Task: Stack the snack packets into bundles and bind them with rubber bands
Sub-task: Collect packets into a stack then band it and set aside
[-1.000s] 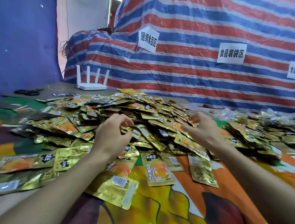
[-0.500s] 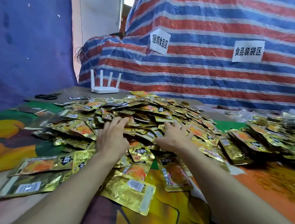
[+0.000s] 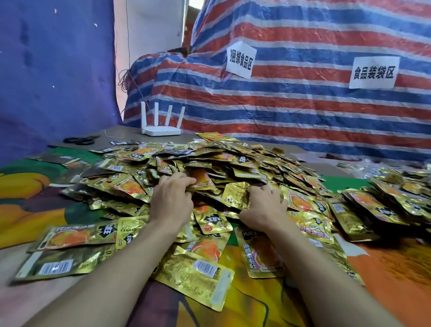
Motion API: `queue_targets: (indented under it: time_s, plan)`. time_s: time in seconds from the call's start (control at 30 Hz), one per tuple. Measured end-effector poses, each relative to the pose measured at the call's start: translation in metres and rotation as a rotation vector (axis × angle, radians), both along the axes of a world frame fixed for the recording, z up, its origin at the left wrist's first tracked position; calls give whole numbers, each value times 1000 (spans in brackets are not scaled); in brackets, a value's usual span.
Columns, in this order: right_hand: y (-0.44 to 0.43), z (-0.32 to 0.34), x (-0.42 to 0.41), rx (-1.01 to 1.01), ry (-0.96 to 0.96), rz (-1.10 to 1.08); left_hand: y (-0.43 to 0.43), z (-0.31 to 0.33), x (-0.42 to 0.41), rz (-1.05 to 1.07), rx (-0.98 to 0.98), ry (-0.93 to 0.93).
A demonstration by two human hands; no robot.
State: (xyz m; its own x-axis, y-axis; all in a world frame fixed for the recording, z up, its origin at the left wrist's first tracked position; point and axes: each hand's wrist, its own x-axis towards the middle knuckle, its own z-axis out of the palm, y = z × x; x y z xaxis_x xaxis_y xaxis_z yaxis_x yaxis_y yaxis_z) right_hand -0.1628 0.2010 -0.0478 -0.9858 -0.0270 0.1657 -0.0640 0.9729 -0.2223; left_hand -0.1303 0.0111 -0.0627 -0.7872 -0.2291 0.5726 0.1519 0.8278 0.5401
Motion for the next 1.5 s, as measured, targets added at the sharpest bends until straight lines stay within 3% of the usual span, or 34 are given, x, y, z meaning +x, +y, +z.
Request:
queue_targets:
  time_s: [0.13,0.27,0.4,0.5,0.6,0.77,0.93,1.1,1.2,1.33,1.5]
  plan:
    - [-1,1,9,7,81,27,2,7,5,24,-93,139]
    - [7,8,16,-129,214,80,3,12,8,-34,-105,297]
    - [13,15,17,-411,316,95,5,21,10,11,-77,523]
    - [13,22,19,-696,441,143,4,26,13,-112,115,623]
    - [6,28,28,-963,450,229,5,28,16,-245,296,585]
    - [-15,28,41,-1203,194,418,15,26,15,-392,614,414]
    - [-33,15,41,-1191,-5,548,16,23,4,-418,1056,235]
    - [-33,8,43,-1027,-58,611,14,26,3,-467,1283,226]
    - [-30,5,36,-1103,-3,575,15,29,7,-581,1328,180]
    - [-25,4,33,-1321,-68,468,14,27,11,-692,1230,-5]
    - [-23,0,26,-1480,-70,423,16,16,7,-514,988,-21]
